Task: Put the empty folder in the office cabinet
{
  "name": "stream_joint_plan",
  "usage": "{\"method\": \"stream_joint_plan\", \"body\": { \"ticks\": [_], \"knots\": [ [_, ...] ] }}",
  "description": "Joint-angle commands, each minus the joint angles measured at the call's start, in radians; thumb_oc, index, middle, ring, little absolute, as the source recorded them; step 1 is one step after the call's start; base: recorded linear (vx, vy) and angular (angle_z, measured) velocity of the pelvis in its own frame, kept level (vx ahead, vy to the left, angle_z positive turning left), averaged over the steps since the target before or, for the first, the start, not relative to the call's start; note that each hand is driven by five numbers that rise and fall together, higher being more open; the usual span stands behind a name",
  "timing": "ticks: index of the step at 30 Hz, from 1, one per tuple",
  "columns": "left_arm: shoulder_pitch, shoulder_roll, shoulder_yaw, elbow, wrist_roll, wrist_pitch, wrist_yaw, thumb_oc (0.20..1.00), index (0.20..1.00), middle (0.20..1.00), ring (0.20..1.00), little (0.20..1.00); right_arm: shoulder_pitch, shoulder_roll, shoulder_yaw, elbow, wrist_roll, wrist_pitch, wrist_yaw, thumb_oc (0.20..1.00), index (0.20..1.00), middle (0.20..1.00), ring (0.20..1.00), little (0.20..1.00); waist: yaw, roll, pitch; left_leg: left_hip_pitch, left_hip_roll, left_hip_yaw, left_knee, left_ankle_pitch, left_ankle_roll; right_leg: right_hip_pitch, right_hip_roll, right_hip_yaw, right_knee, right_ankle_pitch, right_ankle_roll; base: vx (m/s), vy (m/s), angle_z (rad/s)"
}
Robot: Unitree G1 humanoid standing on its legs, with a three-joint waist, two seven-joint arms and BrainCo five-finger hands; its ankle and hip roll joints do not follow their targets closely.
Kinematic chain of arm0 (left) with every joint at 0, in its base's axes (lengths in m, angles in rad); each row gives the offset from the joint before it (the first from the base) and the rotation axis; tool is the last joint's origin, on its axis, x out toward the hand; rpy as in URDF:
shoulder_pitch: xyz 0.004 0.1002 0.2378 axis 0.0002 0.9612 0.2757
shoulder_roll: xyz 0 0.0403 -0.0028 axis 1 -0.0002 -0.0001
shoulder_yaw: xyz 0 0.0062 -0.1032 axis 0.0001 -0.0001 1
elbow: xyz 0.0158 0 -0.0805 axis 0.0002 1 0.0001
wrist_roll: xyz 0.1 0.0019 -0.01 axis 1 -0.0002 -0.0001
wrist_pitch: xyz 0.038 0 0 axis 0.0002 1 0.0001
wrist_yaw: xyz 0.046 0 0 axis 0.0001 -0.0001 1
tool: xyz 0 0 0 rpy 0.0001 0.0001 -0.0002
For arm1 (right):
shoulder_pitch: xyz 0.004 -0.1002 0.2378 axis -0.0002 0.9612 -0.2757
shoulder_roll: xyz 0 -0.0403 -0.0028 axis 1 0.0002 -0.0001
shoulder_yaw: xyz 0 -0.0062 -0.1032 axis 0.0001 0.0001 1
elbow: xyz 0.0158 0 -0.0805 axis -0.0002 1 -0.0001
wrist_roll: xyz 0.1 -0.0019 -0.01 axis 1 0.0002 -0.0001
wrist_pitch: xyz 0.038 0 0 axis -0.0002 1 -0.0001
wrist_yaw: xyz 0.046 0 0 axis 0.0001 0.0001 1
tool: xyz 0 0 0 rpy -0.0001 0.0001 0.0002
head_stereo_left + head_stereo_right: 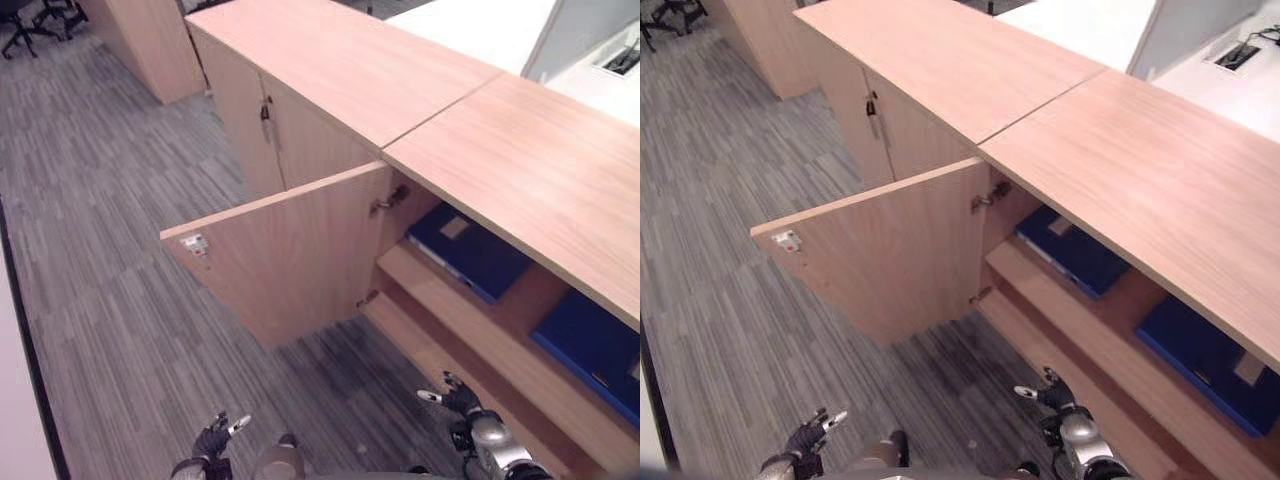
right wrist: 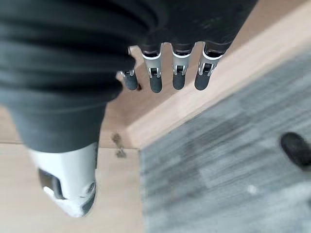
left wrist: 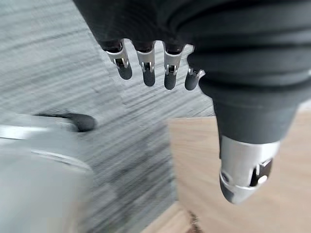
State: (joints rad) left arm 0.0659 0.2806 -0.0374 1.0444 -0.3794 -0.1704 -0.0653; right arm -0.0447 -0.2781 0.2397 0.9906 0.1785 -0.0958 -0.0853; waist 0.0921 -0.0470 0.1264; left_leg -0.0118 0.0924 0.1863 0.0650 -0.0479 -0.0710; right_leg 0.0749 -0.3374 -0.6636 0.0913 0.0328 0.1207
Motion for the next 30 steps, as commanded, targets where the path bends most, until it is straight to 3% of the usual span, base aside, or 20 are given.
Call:
{"method": "stream_joint_plan", "body": {
  "ticks": [1,3,5,7,8,10,14,21,30],
  "knots": [
    [-0.024,0.027,0.002,0.014,0.028,-0.02,0.005,1.0,1.0,1.0,1.0,1.0,-0.065,0.019,-0.01,0.026,0.059,-0.018,-0.004,1.0,1.0,1.0,1.0,1.0,0.038,0.02,0.008,0.011,0.011,-0.06,0.017,-0.028,-0.017,-0.071,0.039,0.07,0.049,-0.014,0.035,-0.02,0.203,0.18],
    [-0.026,0.028,0.003,0.016,0.031,-0.019,0.007,1.0,1.0,1.0,1.0,1.0,-0.066,0.028,-0.015,0.032,0.063,-0.016,-0.006,1.0,1.0,1.0,1.0,1.0,0.041,0.021,0.009,0.013,0.001,-0.061,0.012,-0.031,-0.006,-0.08,0.028,0.07,0.078,-0.009,0.043,-0.01,0.17,0.28],
    [-0.023,0.032,0.015,0.015,0.033,-0.019,0.012,1.0,1.0,1.0,1.0,1.0,-0.069,0.054,-0.03,0.035,0.079,-0.013,-0.005,1.0,1.0,1.0,1.0,1.0,0.048,0.02,0.022,0.034,-0.028,-0.067,-0.006,-0.041,0.023,-0.116,-0.022,0.087,0.167,0.038,0.09,-0.02,0.246,0.17],
    [-0.025,0.037,0.012,0.017,0.038,-0.022,0.011,1.0,1.0,1.0,1.0,1.0,-0.069,0.062,-0.039,0.036,0.087,-0.015,-0.003,1.0,1.0,1.0,1.0,1.0,0.05,0.021,0.025,0.031,-0.047,-0.087,-0.015,-0.032,0.035,-0.123,-0.029,0.123,0.185,0.061,0.113,-0.06,0.13,0.25],
    [-0.031,0.038,-0.008,0.016,0.041,-0.026,0.013,1.0,1.0,1.0,1.0,1.0,-0.062,0.059,-0.046,0.027,0.104,-0.023,-0.006,1.0,1.0,1.0,1.0,1.0,0.032,0.028,0.032,0.027,-0.066,-0.13,-0.015,-0.027,0.042,-0.127,0.012,0.239,0.181,0.037,0.117,-0.07,0.144,0.46],
    [-0.039,0.04,-0.021,0.016,0.035,-0.025,0.006,1.0,1.0,1.0,1.0,1.0,-0.05,0.055,-0.041,0.024,0.11,-0.027,-0.004,1.0,1.0,1.0,1.0,1.0,0.012,0.04,0.031,0.025,-0.085,-0.175,-0.023,-0.011,0.053,-0.133,0.093,0.364,0.179,-0.026,0.097,-0.02,0.122,0.63],
    [-0.038,0.048,-0.018,0.032,0.031,-0.027,0.004,1.0,1.0,1.0,1.0,1.0,-0.024,0.05,-0.031,0.024,0.101,-0.029,0.007,1.0,1.0,1.0,1.0,1.0,0.006,0.04,0.01,0.019,-0.105,-0.233,-0.032,0.002,0.059,-0.086,0.137,0.386,0.132,-0.081,0.059,0.04,0.014,0.71],
    [-0.025,0.03,-0.019,0.009,0.036,-0.037,0.005,1.0,1.0,1.0,1.0,1.0,0.005,0.023,-0.015,0.017,0.056,-0.022,0.011,1.0,1.0,1.0,1.0,1.0,0.016,0.03,-0.021,0.028,-0.101,-0.236,-0.054,0.014,0.048,-0.023,0.147,0.394,0.027,-0.077,0.058,0.01,-0.024,0.1],
    [-0.066,0.031,-0.029,-0.1,0.029,-0.062,0.04,1.0,1.0,1.0,1.0,1.0,0.06,0.027,-0.036,0.049,0.056,-0.012,0.013,1.0,1.0,1.0,1.0,1.0,-0.016,0.021,-0.049,0.072,-0.088,-0.22,-0.105,0.025,0.036,0.01,0.146,0.391,-0.032,-0.058,0.062,0.0,-0.024,-0.02]
  ]
}}
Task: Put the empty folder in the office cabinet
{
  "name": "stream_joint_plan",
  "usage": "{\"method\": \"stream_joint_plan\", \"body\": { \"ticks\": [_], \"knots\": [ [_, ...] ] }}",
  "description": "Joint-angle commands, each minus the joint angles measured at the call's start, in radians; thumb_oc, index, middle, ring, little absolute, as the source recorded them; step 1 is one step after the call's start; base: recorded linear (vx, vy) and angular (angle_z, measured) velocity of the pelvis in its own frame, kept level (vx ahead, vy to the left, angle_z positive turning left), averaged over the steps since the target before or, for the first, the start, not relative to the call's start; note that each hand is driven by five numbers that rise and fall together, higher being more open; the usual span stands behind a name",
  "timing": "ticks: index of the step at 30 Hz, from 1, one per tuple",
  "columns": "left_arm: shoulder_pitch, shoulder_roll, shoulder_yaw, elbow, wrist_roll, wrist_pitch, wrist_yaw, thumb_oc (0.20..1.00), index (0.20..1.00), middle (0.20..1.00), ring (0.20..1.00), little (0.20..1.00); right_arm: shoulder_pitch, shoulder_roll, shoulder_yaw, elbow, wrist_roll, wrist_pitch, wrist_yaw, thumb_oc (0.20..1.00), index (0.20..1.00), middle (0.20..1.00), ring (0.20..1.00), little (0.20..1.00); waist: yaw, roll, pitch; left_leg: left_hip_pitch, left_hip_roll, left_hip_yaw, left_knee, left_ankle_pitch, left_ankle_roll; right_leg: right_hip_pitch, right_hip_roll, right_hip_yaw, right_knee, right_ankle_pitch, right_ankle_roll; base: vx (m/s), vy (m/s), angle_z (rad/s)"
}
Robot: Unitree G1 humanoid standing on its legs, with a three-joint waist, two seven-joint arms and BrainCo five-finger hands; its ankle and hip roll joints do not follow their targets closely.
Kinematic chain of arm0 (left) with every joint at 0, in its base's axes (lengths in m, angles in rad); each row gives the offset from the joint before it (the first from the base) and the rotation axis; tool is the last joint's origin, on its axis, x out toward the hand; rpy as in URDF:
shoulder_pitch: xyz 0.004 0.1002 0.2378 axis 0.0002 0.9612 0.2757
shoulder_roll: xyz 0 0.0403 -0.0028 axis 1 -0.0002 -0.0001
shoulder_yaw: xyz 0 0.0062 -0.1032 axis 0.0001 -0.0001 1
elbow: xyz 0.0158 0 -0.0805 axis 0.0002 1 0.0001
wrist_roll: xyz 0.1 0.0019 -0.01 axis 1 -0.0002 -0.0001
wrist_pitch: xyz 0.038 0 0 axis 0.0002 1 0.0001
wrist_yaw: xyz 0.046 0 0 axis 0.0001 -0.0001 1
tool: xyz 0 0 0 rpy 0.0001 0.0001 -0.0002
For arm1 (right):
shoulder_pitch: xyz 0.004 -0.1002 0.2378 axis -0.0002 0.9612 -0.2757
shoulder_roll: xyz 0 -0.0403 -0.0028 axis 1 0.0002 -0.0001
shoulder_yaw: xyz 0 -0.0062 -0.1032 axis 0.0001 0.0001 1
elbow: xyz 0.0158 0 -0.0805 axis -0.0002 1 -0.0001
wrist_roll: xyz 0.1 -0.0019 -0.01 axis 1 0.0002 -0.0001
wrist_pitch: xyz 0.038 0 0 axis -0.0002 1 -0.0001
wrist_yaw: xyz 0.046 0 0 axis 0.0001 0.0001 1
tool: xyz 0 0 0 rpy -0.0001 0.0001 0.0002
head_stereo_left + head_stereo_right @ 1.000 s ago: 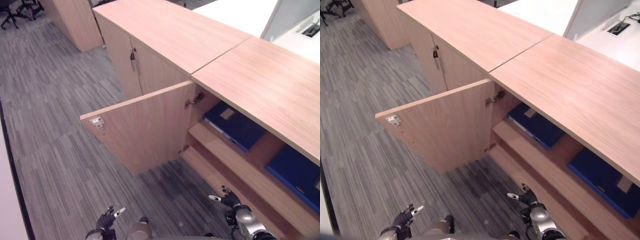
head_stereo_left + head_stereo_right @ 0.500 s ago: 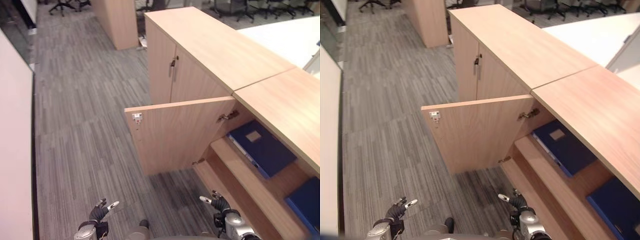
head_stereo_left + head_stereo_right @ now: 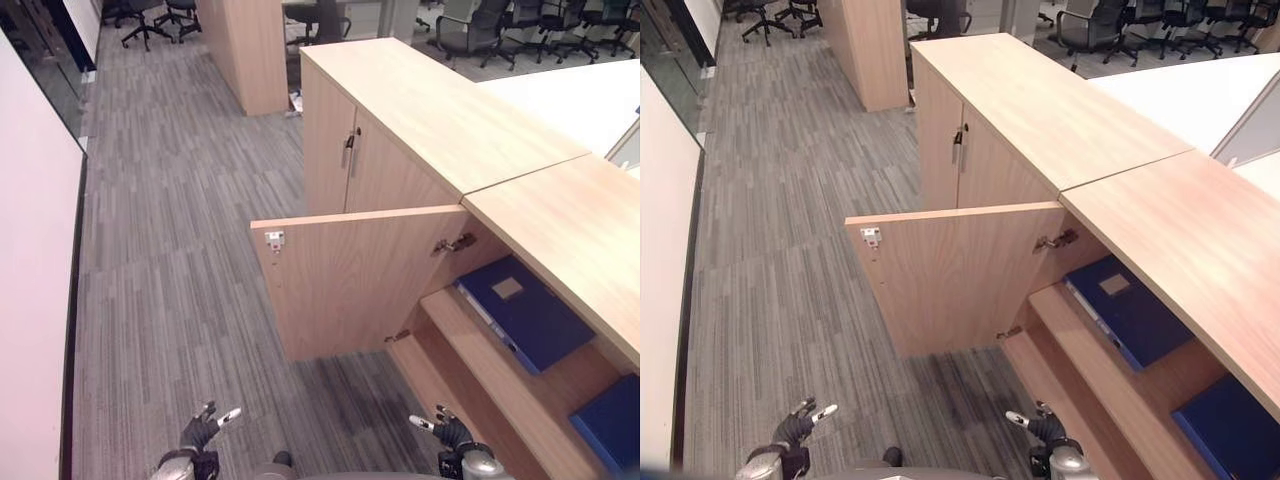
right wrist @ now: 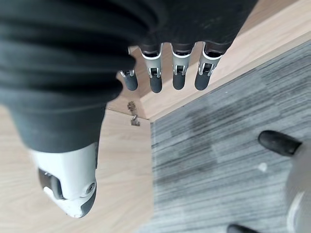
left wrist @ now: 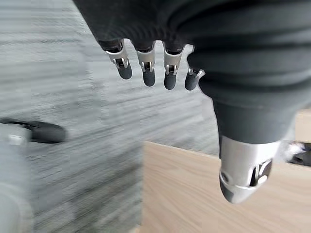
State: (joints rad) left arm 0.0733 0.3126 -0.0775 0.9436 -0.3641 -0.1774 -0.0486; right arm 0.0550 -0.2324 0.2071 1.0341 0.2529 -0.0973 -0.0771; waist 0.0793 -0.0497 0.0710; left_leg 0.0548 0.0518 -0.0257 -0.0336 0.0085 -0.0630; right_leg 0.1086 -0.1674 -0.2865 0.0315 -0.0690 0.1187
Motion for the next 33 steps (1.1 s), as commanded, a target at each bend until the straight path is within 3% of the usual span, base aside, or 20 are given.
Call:
{"method": "stream_joint_plan", "body": {
  "ticks": [1,7,16,20,28,33],
  "knots": [
    [-0.085,0.003,0.016,-0.005,0.004,-0.057,0.027,1.0,1.0,1.0,1.0,1.0,-0.037,-0.018,-0.002,0.01,-0.02,-0.009,0.007,1.0,1.0,1.0,1.0,1.0,-0.007,0.023,0.004,0.01,-0.046,-0.005,-0.011,-0.031,0.028,-0.023,-0.024,0.017,0.025,0.046,0.064,0.03,-0.022,-0.07],
    [-0.189,0.067,0.045,-0.056,-0.053,-0.068,0.05,1.0,1.0,1.0,1.0,1.0,-0.016,-0.024,0.016,0.0,-0.034,-0.005,0.018,1.0,1.0,1.0,1.0,1.0,-0.042,0.025,-0.01,0.047,-0.035,0.026,-0.033,-0.033,0.023,-0.014,-0.021,0.044,0.017,0.056,0.068,0.06,-0.012,-0.24],
    [-0.537,0.309,0.044,0.006,-0.128,-0.083,0.069,1.0,1.0,1.0,1.0,1.0,-0.006,-0.051,0.081,-0.056,-0.042,-0.015,0.056,1.0,1.0,1.0,1.0,1.0,-0.114,0.023,-0.024,0.072,-0.024,0.089,-0.052,-0.042,0.015,-0.037,-0.022,0.092,0.006,0.087,0.089,0.03,-0.006,-0.19],
    [-0.632,0.347,0.03,0.024,-0.165,-0.088,0.06,1.0,1.0,1.0,1.0,1.0,-0.011,-0.052,0.088,-0.042,-0.036,-0.013,0.065,1.0,1.0,1.0,1.0,1.0,-0.132,0.019,-0.023,0.072,-0.022,0.114,-0.054,-0.044,0.014,-0.053,-0.024,0.111,0.006,0.099,0.101,0.01,0.006,-0.22],
    [-0.714,0.349,0.0,0.054,-0.184,-0.087,0.048,1.0,1.0,1.0,1.0,1.0,-0.015,-0.052,0.083,-0.019,-0.027,-0.006,0.073,1.0,1.0,1.0,1.0,1.0,-0.149,0.004,-0.014,0.07,-0.019,0.141,-0.054,-0.047,0.015,-0.076,-0.027,0.137,0.011,0.111,0.113,0.0,0.015,-0.19],
    [-0.714,0.302,-0.006,0.056,-0.189,-0.086,0.041,1.0,1.0,1.0,1.0,1.0,-0.013,-0.041,0.074,0.002,-0.022,-0.005,0.071,1.0,1.0,1.0,1.0,1.0,-0.154,-0.007,-0.009,0.071,-0.021,0.138,-0.053,-0.051,0.018,-0.079,-0.028,0.138,0.018,0.11,0.114,0.0,0.009,-0.03]
  ]
}}
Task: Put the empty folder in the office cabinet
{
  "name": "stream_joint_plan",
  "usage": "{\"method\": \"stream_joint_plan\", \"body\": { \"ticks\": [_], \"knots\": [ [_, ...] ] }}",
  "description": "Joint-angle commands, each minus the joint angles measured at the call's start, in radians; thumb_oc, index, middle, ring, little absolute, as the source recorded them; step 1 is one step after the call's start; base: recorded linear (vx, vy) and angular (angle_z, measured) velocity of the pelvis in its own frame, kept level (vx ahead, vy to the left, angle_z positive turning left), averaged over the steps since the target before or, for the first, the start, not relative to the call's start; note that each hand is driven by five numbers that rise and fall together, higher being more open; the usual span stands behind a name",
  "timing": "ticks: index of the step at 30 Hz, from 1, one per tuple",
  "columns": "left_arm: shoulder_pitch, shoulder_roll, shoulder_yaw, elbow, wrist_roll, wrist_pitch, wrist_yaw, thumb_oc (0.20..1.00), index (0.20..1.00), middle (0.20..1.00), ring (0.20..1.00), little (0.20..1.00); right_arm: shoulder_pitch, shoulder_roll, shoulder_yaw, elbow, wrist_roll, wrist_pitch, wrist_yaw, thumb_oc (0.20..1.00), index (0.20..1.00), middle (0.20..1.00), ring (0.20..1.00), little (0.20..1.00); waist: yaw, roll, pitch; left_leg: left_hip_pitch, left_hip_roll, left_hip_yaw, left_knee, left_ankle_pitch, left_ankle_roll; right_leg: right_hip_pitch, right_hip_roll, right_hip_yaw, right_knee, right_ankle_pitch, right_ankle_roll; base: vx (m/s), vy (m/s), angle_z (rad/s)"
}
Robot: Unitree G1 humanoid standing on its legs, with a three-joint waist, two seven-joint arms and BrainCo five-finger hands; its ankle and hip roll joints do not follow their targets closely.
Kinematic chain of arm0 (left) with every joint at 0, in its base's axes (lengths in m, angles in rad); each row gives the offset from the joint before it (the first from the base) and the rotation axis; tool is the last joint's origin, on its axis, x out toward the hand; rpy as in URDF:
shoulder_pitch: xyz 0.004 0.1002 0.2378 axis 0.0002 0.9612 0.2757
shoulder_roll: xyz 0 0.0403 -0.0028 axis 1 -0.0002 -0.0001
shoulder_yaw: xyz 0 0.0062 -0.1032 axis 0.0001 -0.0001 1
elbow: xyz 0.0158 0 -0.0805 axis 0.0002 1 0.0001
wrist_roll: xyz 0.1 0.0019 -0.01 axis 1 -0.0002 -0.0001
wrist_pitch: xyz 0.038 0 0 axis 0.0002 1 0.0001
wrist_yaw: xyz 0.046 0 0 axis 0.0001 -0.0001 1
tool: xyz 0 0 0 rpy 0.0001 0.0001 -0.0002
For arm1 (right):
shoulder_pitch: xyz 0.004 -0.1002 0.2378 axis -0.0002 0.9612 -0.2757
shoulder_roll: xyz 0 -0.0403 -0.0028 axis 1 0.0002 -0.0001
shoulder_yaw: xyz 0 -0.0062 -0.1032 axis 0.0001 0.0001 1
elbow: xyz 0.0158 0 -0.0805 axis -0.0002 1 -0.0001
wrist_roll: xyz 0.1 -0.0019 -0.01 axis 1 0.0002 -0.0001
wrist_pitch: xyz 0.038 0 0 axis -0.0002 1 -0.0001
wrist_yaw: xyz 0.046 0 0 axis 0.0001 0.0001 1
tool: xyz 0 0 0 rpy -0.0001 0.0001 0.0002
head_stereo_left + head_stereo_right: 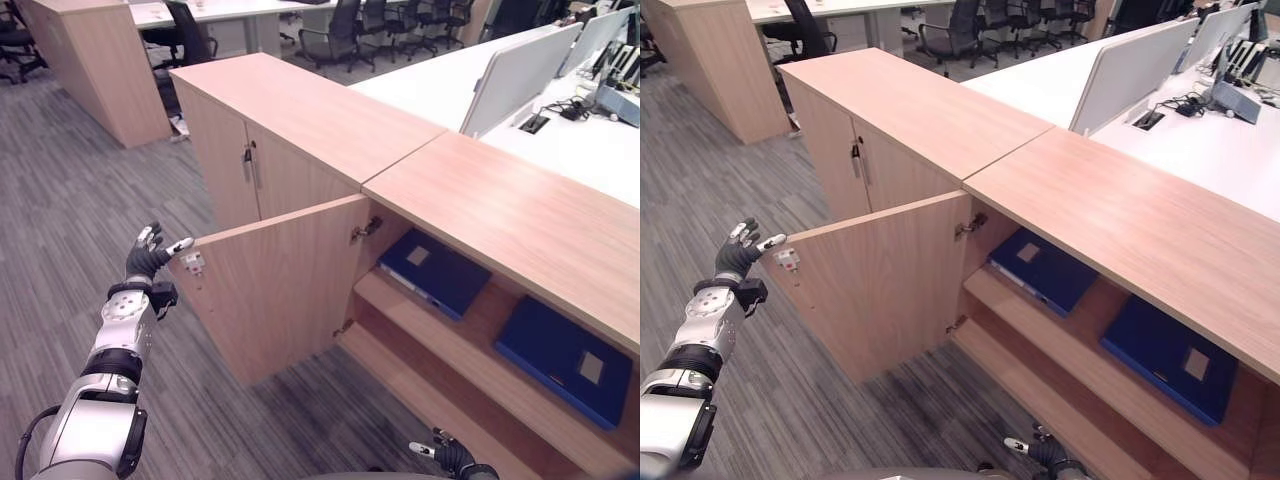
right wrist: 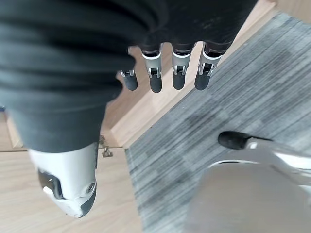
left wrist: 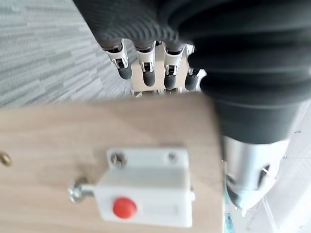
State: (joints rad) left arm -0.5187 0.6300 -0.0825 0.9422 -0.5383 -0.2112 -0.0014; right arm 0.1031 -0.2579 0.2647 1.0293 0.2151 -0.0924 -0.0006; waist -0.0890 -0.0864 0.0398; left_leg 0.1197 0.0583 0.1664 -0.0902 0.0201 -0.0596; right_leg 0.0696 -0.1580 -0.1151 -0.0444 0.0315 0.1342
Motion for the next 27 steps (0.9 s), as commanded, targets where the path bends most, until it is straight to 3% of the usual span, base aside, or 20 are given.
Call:
{"method": "stream_joint_plan", "body": {
  "ticks": [1,12,20,24,27],
  "knots": [
    [-0.116,-0.024,0.0,0.057,-0.017,-0.051,-0.009,1.0,1.0,1.0,1.0,1.0,-0.059,-0.013,0.016,0.006,0.016,-0.009,-0.005,1.0,1.0,1.0,1.0,1.0,0.015,0.028,0.022,0.007,-0.029,-0.055,0.003,-0.064,0.015,-0.038,-0.039,-0.033,0.095,0.008,0.099,0.0,0.0,0.0],
    [-0.031,-0.15,-0.052,0.03,0.028,-0.035,-0.047,1.0,1.0,1.0,1.0,1.0,-0.073,0.004,0.03,0.015,-0.019,-0.002,-0.007,1.0,1.0,1.0,1.0,1.0,0.032,0.001,0.026,0.009,-0.031,-0.07,0.006,-0.068,0.024,-0.035,-0.044,-0.047,0.103,0.013,0.101,0.0,0.004,0.02],
    [0.168,-0.278,-0.119,-0.208,0.019,-0.03,-0.123,1.0,1.0,1.0,1.0,1.0,-0.075,0.021,-0.006,0.018,-0.034,0.002,-0.009,1.0,1.0,1.0,1.0,1.0,0.067,0.005,0.037,0.004,-0.043,-0.093,0.011,-0.071,0.036,-0.028,-0.057,-0.073,0.12,0.008,0.097,-0.01,0.02,0.07],
    [0.262,-0.285,-0.177,-0.357,0.035,-0.017,-0.175,1.0,1.0,1.0,1.0,1.0,-0.064,0.023,-0.033,0.015,-0.036,0.005,-0.009,1.0,1.0,1.0,1.0,1.0,0.079,0.014,0.048,-0.002,-0.051,-0.104,0.014,-0.07,0.042,-0.028,-0.068,-0.085,0.131,0.012,0.098,-0.03,0.038,0.12],
    [0.355,-0.235,-0.261,-0.512,0.06,0.011,-0.263,1.0,1.0,1.0,1.0,1.0,-0.078,0.023,-0.056,0.019,-0.031,0.007,-0.01,1.0,1.0,1.0,1.0,1.0,0.089,0.034,0.064,-0.013,-0.063,-0.1,0.017,-0.069,0.049,-0.046,-0.089,-0.09,0.142,0.032,0.108,-0.08,0.029,0.15]
  ]
}}
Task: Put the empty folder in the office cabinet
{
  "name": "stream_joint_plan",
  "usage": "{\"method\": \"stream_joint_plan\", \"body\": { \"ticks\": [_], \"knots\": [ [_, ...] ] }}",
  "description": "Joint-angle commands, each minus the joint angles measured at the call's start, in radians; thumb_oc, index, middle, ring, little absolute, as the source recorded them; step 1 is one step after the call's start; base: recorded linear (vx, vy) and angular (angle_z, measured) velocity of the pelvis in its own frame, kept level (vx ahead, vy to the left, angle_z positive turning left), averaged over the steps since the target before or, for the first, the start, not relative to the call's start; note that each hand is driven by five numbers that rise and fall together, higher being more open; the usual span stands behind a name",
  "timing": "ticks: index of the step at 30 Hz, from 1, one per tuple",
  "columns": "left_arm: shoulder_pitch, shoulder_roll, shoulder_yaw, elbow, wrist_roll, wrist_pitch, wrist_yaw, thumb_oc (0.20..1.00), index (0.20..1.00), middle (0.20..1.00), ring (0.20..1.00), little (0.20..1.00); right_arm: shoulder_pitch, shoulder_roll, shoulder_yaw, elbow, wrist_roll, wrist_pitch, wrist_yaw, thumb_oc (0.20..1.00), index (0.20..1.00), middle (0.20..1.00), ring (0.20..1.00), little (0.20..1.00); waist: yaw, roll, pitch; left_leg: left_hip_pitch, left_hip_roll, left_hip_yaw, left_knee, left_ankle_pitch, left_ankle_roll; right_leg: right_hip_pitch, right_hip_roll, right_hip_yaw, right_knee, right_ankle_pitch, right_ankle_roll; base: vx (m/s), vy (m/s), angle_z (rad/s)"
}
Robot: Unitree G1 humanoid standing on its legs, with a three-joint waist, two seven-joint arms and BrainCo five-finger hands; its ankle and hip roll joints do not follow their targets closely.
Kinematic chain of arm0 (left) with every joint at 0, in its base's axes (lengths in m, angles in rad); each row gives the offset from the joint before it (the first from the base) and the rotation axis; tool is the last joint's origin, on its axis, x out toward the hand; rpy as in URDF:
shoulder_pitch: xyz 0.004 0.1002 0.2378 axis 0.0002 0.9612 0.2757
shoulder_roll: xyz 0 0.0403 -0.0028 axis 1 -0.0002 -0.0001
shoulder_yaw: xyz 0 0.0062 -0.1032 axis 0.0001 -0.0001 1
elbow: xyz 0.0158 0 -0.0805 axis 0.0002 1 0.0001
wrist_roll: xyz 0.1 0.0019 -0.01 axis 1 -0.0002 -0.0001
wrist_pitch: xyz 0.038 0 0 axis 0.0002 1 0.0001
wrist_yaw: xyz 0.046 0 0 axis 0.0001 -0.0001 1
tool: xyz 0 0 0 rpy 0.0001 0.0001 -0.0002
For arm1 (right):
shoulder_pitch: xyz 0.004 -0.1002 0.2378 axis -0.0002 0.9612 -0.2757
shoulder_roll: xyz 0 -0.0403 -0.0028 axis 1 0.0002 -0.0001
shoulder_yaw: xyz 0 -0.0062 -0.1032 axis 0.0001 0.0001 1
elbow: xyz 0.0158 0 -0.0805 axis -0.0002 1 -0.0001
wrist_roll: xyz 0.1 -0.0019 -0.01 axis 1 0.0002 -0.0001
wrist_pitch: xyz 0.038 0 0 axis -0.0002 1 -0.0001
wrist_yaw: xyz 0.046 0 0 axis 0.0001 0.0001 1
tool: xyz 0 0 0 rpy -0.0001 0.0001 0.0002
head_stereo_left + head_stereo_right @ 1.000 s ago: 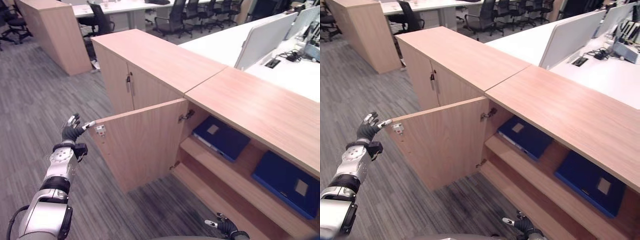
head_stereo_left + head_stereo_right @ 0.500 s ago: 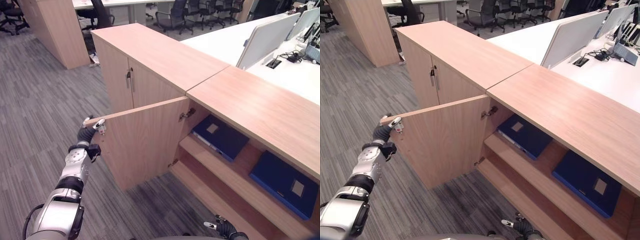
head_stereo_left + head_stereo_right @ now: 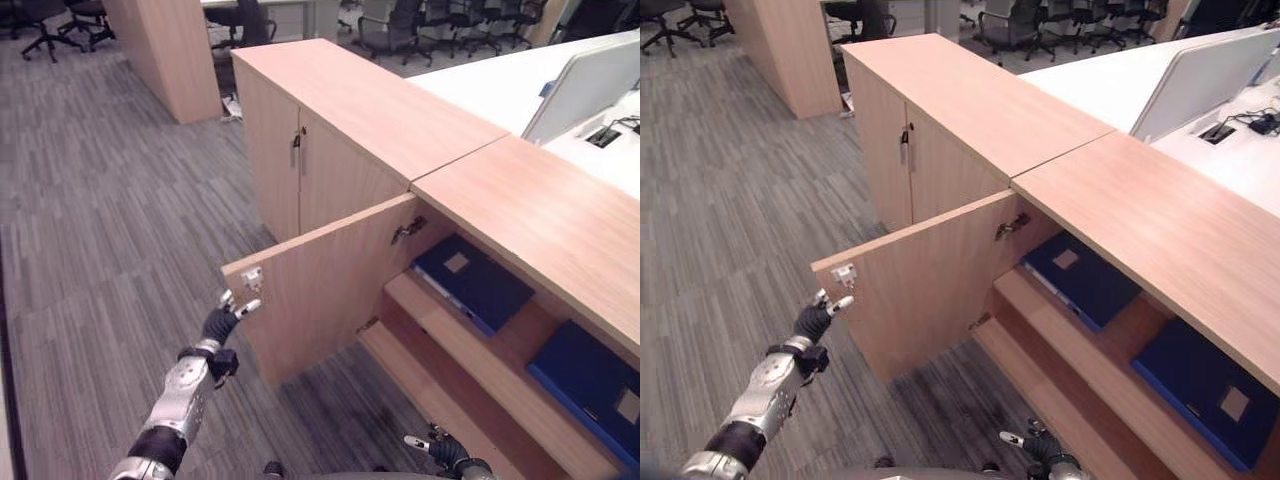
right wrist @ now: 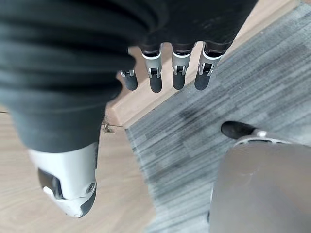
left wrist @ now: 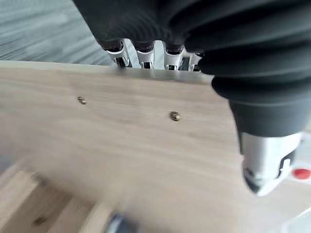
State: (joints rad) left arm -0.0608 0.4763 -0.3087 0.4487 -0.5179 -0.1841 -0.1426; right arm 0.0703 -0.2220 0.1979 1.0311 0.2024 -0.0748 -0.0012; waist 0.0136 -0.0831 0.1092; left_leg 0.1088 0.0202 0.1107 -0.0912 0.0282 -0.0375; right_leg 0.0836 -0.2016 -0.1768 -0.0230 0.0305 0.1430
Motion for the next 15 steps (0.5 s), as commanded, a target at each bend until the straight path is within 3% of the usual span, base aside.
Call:
{"method": "stream_joint_plan", "body": {
  "ticks": [1,6,10,12,15],
  "knots": [
    [-0.093,-0.065,-0.054,-0.034,0.046,-0.011,-0.139,1.0,1.0,1.0,1.0,1.0,-0.057,-0.019,0.008,0.02,-0.017,-0.009,-0.01,1.0,1.0,1.0,1.0,1.0,-0.012,0.038,0.005,-0.008,-0.028,-0.034,0.02,-0.075,0.027,-0.074,-0.055,-0.027,0.126,0.062,0.107,-0.13,0.015,-0.01],
    [-0.024,0.019,-0.109,-0.111,0.098,-0.001,-0.211,1.0,1.0,1.0,1.0,1.0,-0.099,-0.035,0.016,0.031,-0.034,-0.003,0.003,1.0,1.0,1.0,1.0,1.0,-0.004,0.079,0.023,-0.018,-0.025,0.013,0.025,-0.068,0.032,-0.113,-0.092,-0.052,0.181,0.09,0.114,-0.12,0.003,-0.27],
    [0.033,0.032,-0.117,-0.145,0.128,0.004,-0.218,1.0,1.0,1.0,1.0,1.0,-0.155,-0.029,0.029,0.06,-0.044,-0.004,-0.001,1.0,1.0,1.0,1.0,1.0,0.033,0.118,0.021,-0.037,-0.003,0.119,0.049,-0.065,0.043,-0.103,-0.162,-0.312,0.315,0.043,0.084,-0.16,0.062,-0.68],
    [0.048,0.034,-0.112,-0.156,0.129,0.015,-0.217,1.0,1.0,1.0,1.0,1.0,-0.181,-0.026,0.043,0.079,-0.054,-0.005,-0.001,1.0,1.0,1.0,1.0,1.0,0.041,0.129,0.015,-0.043,0.006,0.185,0.069,-0.063,0.054,-0.1,-0.157,-0.368,0.397,0.011,0.079,-0.1,0.036,-1.02],
    [0.072,0.03,-0.11,-0.157,0.139,0.021,-0.218,1.0,1.0,1.0,1.0,1.0,-0.191,-0.023,0.057,0.096,-0.061,-0.004,-0.001,1.0,1.0,1.0,1.0,1.0,0.04,0.131,0.009,-0.038,0.017,0.254,0.075,-0.058,0.053,-0.092,-0.143,-0.384,0.383,-0.003,0.081,-0.05,-0.054,-0.92]
  ]
}}
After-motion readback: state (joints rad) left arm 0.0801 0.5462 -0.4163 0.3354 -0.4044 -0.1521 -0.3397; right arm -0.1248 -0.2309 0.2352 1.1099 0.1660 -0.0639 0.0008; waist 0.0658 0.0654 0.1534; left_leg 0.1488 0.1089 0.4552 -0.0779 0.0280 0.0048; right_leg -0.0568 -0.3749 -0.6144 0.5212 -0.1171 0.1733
